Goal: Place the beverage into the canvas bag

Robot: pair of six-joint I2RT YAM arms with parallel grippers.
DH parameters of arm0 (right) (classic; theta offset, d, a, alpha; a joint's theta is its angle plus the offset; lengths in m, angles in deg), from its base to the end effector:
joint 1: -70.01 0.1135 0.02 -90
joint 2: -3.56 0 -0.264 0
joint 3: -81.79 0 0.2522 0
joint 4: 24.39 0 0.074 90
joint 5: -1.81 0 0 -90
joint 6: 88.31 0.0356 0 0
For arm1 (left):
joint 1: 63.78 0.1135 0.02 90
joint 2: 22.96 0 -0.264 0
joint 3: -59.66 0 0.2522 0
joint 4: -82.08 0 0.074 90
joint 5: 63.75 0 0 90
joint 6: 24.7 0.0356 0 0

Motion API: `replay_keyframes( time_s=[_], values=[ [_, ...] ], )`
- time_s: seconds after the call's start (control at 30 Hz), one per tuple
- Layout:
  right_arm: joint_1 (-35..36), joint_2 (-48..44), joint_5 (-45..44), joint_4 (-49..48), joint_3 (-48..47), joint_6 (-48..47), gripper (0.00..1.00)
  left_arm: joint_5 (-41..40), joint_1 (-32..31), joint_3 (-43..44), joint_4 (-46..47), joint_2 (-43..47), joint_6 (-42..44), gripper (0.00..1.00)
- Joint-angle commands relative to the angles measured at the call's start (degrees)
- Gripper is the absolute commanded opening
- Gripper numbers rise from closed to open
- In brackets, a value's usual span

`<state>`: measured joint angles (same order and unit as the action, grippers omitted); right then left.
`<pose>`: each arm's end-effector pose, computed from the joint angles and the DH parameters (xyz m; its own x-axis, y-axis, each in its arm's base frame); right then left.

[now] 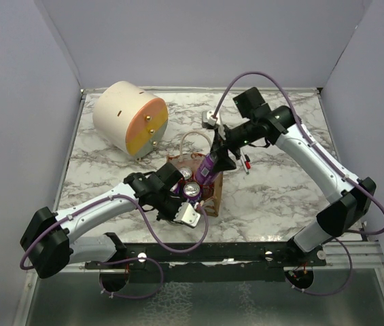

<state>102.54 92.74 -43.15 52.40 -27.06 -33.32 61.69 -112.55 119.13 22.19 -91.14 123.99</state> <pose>0.2457 0.1866 0.3791 -0.1761 -0.5932 -0.7856 -0.9827 0.0597 0.1753 0.1221 -0.1706 0.2245 0.3237 0.6867 -0.6509 0.9152 -0.4019 0.0312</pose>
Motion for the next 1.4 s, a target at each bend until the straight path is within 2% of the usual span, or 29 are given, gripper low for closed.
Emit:
replay_keyframes(
  time_s=[0.0,0.43,0.77,1.03,1.37],
  values=[
    [4.2,1.4,0.8,0.9,-2.4,-1.3,0.01,-0.1,-0.2,1.7,-2.4,-0.3,1.1,0.18],
    [6.8,-0.9,-8.4,3.9,3.5,-5.6,0.01,1.1,-0.2,3.2,-3.4,0.8,2.0,0.18],
    [6.8,-3.2,-8.9,6.3,6.4,-8.2,0.01,2.7,-0.2,4.9,-2.8,0.1,3.1,0.21],
    [7.0,-2.9,-6.1,8.3,4.6,-9.0,0.01,3.5,-0.2,5.7,-3.0,-0.4,3.8,0.22],
    [9.8,-2.5,-6.4,9.0,6.8,-9.1,0.01,3.7,-0.2,6.1,-2.6,-0.9,4.8,0.28]
  ],
)
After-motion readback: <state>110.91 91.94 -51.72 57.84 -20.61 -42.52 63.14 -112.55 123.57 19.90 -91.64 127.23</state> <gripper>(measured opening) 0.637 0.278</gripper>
